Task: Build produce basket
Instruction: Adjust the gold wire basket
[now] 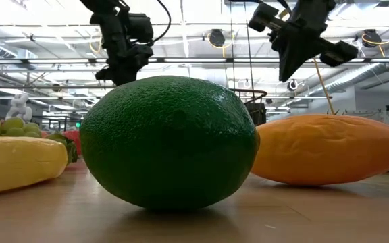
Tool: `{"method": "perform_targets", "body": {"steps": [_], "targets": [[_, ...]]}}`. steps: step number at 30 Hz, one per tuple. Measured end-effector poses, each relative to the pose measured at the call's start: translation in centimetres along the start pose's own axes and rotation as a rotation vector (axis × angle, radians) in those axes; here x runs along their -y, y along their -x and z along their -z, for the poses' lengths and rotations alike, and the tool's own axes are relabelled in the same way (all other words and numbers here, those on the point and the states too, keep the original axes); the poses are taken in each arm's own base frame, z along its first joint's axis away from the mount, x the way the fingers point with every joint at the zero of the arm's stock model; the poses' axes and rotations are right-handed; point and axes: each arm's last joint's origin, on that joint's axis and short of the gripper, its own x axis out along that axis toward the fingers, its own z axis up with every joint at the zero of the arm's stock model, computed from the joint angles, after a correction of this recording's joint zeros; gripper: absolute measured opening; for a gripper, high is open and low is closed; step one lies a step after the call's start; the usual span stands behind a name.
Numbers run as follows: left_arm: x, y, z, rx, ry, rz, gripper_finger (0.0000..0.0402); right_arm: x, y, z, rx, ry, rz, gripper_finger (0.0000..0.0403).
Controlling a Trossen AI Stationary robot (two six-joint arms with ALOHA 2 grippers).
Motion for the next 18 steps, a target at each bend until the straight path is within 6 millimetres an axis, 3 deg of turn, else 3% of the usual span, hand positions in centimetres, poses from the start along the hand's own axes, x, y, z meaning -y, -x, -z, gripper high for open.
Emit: {"method": "perform_targets", "body": {"steps": [9, 18], "targets": [[-0.2, 0.0, 0.1, -0.001, -0.057, -0.037, 0.007, 0.6, -3.1, 2.2, -0.011, -0.091, -0.144, 0.0013], [0.0, 0.0, 0.2, -0.016, -0.073, -0.03, 0.0053, 0.9, -3.6, 2.7, 0.017, -0.101, -0.141, 0.0013]]}}
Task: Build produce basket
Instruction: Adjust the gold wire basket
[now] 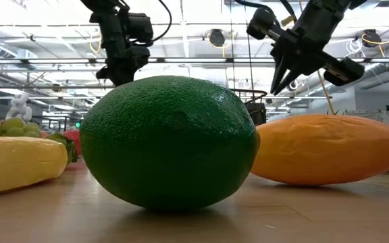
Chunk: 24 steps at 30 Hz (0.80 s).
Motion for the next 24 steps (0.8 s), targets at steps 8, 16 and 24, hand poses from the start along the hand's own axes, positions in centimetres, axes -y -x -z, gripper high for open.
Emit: {"method": "perform_targets", "body": {"steps": [8, 16, 24], "targets": [[0.5, 0.3, 0.6, -0.032, -0.01, -0.009, 0.0031, -0.6, -0.9, 0.2, -0.006, 0.003, -0.046, 0.0013], [1.3, 0.0, 0.8, -0.052, -0.038, 0.005, 0.0006, 0.3, -0.8, 0.1, -0.016, 0.027, 0.053, 0.0013], [1.0, 0.5, 2.2, -0.142, -0.051, -0.017, 0.0013, 1.0, 1.3, -0.5, 0.037, 0.011, 0.074, 0.0013]]}}
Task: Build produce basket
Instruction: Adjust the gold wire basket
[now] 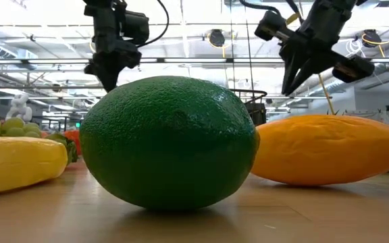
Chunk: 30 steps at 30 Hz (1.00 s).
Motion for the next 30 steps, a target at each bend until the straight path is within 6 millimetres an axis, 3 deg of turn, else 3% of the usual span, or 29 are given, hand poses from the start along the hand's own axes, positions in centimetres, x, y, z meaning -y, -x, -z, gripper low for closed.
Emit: {"method": "perform_targets", "body": {"steps": [3, 7, 15, 22, 30], "targets": [[0.1, -1.2, -0.3, 0.048, -0.011, 0.026, 0.0012, 0.3, -0.1, -1.0, 0.032, 0.022, 0.045, 0.0013], [-0.3, -3.0, -0.2, 0.074, 0.097, 0.021, 0.0003, 0.7, -0.6, -2.0, 0.08, 0.076, 0.111, 0.0013], [-0.1, -5.0, -0.4, 0.124, 0.092, 0.087, 0.0019, 0.1, -0.6, -3.1, 0.122, 0.111, 0.064, 0.0013], [0.0, -6.0, -1.2, 0.242, 0.099, 0.128, 0.0003, -0.3, -0.6, -3.2, 0.143, 0.138, 0.024, 0.0013], [0.2, -5.8, -2.2, 0.354, 0.113, 0.163, 0.002, -0.5, -0.6, -3.1, 0.144, 0.158, 0.006, 0.0013]]}}
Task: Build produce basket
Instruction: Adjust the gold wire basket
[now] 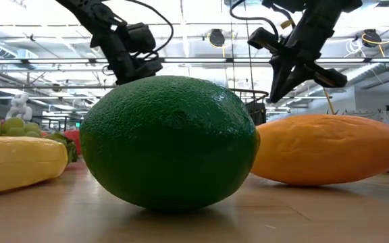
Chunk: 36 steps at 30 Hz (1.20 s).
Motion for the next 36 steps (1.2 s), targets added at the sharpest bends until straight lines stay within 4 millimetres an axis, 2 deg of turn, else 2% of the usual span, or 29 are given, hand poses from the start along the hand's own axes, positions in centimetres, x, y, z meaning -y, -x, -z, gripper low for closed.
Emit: {"method": "perform_targets", "body": {"steps": [8, 18, 24, 29, 32, 36], "targets": [[0.0, -0.3, -0.4, 0.051, -0.005, -0.028, 0.0003, -0.5, 0.0, -0.1, 0.032, 0.0, -0.05, 0.0013], [0.3, -0.3, -1.1, 0.123, -0.032, -0.006, 0.0023, -0.8, 0.2, 0.7, 0.017, -0.007, -0.079, 0.0013], [0.1, -0.3, -0.7, 0.076, -0.022, -0.021, 0.0023, -0.5, 0.2, 0.9, 0.016, -0.002, -0.043, 0.0013], [-0.1, 0.1, 0.2, -0.012, -0.011, -0.027, 0.0024, -0.4, 0.1, 0.1, 0.065, -0.01, -0.034, 0.0013], [-0.2, 1.3, 0.9, -0.052, -0.015, -0.041, 0.0024, -0.3, 0.0, -0.5, 0.089, -0.009, -0.025, 0.0013], [0.0, 3.7, 1.2, -0.02, -0.02, -0.031, 0.0024, 0.0, -0.3, -2.3, 0.124, -0.009, -0.003, 0.0013]]}}
